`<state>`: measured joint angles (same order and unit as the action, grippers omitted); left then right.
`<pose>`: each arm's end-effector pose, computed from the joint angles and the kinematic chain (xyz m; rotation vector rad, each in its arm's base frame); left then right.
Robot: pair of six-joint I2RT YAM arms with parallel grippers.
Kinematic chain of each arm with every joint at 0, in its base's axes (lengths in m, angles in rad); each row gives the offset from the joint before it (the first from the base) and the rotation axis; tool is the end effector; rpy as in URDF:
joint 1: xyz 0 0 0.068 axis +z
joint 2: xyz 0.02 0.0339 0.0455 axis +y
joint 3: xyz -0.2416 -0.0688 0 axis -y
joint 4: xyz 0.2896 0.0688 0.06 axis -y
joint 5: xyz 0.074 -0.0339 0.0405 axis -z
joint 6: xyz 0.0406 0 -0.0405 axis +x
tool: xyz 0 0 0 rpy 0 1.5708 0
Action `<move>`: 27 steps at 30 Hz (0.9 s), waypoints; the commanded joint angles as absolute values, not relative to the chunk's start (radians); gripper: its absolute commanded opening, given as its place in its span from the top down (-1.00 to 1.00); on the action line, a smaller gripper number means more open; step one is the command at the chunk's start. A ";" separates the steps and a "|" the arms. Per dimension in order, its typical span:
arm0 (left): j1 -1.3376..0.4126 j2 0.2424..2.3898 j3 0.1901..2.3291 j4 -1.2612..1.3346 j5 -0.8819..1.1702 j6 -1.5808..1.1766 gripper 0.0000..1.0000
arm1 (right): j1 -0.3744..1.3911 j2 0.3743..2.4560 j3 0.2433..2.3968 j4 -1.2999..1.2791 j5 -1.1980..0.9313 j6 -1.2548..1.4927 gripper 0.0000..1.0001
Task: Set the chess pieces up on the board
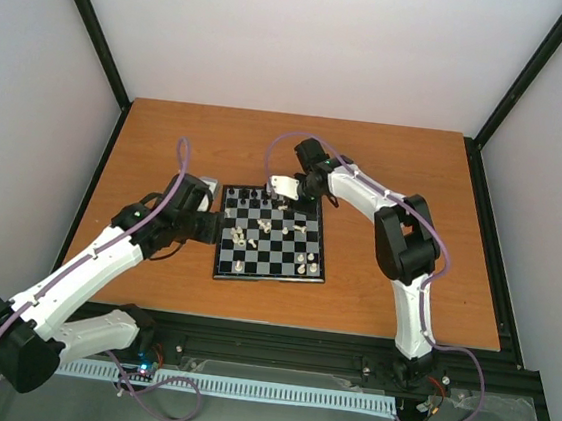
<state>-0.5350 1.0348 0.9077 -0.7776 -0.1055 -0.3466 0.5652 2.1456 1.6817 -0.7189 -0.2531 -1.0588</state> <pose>0.2277 -0.1300 0.2541 0.1885 2.4780 -0.2481 0.4000 0.2657 0.1355 -2.0045 1.8076 0.2034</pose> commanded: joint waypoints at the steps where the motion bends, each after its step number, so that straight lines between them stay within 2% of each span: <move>1: -0.503 1.026 0.914 -0.754 -0.056 -0.329 -0.27 | 0.562 2.179 1.734 -0.741 -0.227 -1.068 0.28; 16: -0.487 1.022 0.910 -0.747 -0.040 -0.321 -0.26 | 0.563 2.208 1.765 -0.793 -0.195 -1.042 0.21; 27: -0.487 1.021 0.905 -0.747 -0.042 -0.318 -0.26 | 0.563 2.195 1.747 -0.824 -0.214 -1.021 0.34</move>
